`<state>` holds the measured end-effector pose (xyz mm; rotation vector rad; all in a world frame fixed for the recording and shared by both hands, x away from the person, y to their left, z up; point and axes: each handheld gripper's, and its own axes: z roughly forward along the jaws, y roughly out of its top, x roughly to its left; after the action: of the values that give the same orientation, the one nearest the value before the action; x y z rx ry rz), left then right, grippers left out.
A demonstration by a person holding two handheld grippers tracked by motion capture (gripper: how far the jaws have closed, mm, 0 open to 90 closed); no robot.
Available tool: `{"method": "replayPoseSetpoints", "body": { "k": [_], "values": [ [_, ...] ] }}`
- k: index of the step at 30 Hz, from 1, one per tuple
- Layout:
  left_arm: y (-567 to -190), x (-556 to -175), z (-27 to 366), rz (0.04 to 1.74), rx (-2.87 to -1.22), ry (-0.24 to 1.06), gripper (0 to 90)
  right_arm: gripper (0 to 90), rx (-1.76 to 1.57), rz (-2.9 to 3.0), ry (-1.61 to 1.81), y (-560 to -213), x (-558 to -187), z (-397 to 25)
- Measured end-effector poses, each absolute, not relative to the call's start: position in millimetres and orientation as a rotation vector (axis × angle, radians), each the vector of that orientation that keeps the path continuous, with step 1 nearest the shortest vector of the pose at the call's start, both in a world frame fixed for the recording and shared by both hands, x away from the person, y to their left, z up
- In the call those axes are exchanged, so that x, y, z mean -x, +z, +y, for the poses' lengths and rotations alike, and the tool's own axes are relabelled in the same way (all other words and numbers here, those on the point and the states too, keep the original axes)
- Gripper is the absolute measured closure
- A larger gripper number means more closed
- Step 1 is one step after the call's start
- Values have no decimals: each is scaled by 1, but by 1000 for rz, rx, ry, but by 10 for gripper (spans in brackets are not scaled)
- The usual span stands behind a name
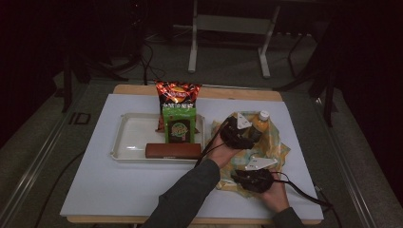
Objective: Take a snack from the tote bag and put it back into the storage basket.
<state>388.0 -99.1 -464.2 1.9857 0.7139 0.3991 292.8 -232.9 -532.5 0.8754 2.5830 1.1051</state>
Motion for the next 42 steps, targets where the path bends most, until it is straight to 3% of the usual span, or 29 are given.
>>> {"method": "replayPoseSetpoints", "body": {
  "k": [11, 42],
  "values": [
    [-467, -400, -114, 742, -1968, 374, 284, 706, -883, 2586, 1113, -533, -293, -233],
    [-482, -427, -148, 780, -1973, 389, 244, 701, -877, 2592, 1120, -533, -293, -234]
  ]
}}
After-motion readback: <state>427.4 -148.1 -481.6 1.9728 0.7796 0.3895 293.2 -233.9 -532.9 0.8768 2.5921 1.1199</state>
